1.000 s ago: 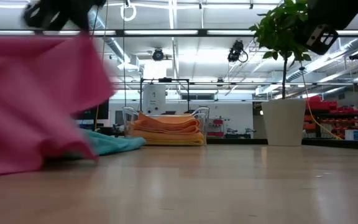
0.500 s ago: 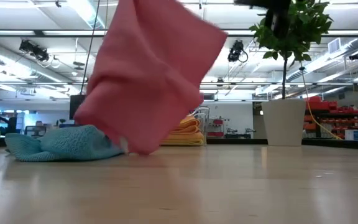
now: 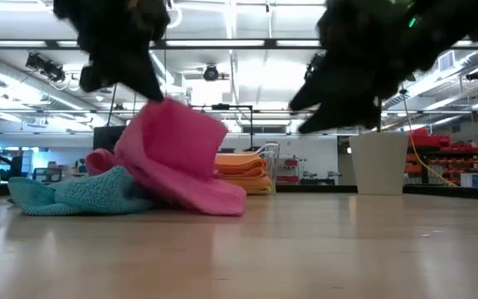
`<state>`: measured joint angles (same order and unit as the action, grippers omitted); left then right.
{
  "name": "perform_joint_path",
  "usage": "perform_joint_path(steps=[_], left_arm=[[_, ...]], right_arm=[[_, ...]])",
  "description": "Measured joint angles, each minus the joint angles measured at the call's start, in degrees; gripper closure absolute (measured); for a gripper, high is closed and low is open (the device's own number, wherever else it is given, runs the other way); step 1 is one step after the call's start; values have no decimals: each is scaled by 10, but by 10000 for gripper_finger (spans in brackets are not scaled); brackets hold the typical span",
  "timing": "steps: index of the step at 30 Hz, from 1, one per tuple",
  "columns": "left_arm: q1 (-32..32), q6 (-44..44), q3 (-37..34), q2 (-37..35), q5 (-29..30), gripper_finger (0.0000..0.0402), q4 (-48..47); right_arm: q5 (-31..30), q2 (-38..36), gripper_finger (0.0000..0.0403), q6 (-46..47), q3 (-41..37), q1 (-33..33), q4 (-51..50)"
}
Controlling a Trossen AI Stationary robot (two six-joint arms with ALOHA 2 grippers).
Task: Fold microfiber towels
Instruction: Fold the pink microfiber towel
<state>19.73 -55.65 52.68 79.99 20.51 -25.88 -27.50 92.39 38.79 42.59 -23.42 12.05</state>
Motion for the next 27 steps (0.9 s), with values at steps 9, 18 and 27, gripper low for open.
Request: perform_joint_path(steps=[9,18,27], left_arm=[[8,-53,-36,-1,-9,389,51],[8,-68,-35,-1,-9,384,71],[7,-76,-35,-1,-8,386,73]], right_arm=[[-3,122,146,-81,104,5,-2],[46,127,146,-184,189,58,-71],[148,131,171,-193,186,110,-75]])
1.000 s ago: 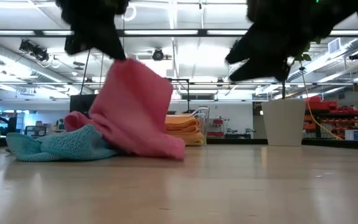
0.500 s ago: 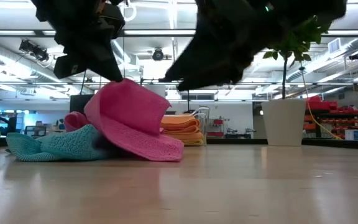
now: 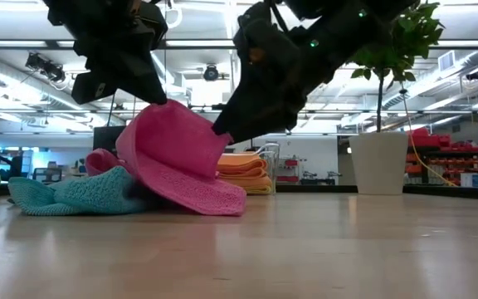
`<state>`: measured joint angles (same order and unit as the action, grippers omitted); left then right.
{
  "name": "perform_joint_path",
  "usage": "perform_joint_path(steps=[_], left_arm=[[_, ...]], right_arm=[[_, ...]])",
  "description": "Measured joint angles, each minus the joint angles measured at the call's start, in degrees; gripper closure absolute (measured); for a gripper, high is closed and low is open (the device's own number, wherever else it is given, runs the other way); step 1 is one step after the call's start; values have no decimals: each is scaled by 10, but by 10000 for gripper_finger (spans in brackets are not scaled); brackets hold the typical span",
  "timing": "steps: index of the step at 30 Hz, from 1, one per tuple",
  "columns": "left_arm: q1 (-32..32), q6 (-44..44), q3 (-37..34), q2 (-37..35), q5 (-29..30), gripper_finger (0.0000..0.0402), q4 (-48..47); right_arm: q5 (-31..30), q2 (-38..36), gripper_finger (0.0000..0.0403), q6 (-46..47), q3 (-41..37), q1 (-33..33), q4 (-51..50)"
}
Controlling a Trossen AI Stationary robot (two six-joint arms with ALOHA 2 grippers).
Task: Fold microfiber towels
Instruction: Fold the pink microfiber towel
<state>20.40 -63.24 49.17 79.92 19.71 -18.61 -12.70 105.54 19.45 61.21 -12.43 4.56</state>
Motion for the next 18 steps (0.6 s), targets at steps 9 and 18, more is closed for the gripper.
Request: perform_joint_path(steps=[9,18], left_arm=[[-4,-2,0,0,15,394,-1],[-3,31,0,0,16,361,0]], right_arm=[[42,0,356,-33,0,4,6],[51,-21,399,-38,10,19,15]])
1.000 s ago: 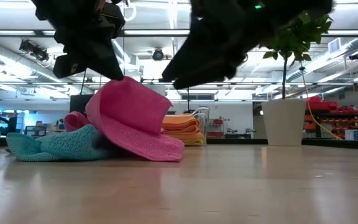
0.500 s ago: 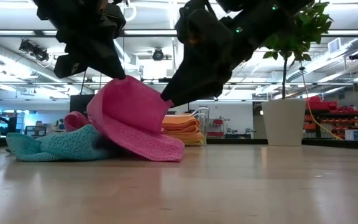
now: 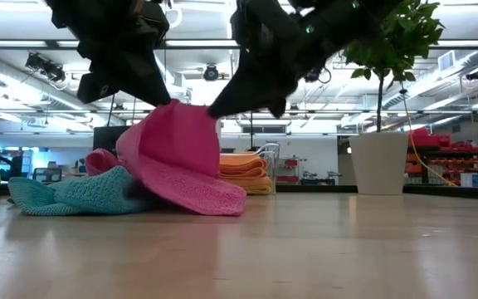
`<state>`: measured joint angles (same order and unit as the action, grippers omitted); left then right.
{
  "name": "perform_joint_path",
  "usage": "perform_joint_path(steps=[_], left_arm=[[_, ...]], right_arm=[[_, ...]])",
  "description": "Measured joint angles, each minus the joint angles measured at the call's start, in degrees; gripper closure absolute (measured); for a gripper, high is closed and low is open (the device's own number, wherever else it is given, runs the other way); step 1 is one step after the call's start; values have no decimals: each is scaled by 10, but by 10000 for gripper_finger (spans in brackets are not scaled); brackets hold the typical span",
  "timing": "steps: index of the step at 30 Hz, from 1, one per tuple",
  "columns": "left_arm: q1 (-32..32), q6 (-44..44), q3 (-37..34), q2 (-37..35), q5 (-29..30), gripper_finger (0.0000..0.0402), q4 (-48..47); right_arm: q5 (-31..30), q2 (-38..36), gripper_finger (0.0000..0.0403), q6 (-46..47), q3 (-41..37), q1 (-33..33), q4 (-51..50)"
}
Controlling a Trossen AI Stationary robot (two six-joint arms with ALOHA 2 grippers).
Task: Fold microfiber towels
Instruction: Fold the pink microfiber towel
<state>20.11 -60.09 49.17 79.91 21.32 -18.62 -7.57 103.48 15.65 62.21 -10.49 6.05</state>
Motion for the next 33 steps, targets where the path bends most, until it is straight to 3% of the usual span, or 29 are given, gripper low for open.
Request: perform_joint_path(steps=[9,14,18,22,27,33], left_arm=[[-12,57,-1,-81,-33,244,-23],[-24,59,0,-142,-33,196,-24],[-22,56,0,-143,-30,183,-19],[-7,54,0,-78,-29,190,17],[14,95,5,64,-30,215,162],[9,-163,74,235,-25,251,174]], right_arm=[[0,-92,401,-39,109,48,-358],[0,-102,402,-42,125,96,-432],[1,-95,402,-50,125,131,-446],[4,-96,402,-50,124,163,-445],[33,-96,402,-50,124,197,-463],[60,-99,403,-66,124,214,-489]])
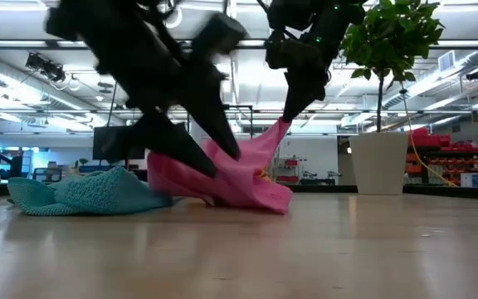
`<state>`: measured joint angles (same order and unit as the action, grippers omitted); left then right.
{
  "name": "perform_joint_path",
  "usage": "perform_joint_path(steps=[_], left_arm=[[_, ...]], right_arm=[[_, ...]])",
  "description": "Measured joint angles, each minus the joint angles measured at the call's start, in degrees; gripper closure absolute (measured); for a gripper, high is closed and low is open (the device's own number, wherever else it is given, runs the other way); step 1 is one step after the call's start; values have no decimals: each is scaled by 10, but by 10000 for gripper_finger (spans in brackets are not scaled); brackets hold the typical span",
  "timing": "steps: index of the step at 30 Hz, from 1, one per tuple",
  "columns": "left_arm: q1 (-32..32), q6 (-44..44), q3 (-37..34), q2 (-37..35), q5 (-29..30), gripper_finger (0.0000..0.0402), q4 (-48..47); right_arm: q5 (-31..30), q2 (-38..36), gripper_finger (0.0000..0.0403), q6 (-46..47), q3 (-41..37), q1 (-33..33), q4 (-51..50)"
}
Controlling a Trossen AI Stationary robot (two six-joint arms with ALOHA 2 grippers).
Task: Fold microfiber towels
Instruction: Fold the pink microfiber towel
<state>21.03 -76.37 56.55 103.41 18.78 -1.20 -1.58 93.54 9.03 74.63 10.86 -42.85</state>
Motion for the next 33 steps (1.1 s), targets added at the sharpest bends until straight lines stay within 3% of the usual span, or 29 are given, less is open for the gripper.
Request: perform_joint_path(steps=[3,7,17,26,33], left_arm=[[-7,-42,58,63,6,268,9],[-19,-26,140,120,9,285,3],[-41,-42,285,140,17,296,-270],[-23,-127,300,144,15,295,-308],[-26,-142,301,163,26,294,-315]], right_arm=[[8,0,403,-23,0,3,-17],[15,0,403,-60,0,5,-28],[32,0,403,-119,0,26,-50],[49,0,403,-145,0,38,-51],[51,0,403,-152,0,38,-40]])
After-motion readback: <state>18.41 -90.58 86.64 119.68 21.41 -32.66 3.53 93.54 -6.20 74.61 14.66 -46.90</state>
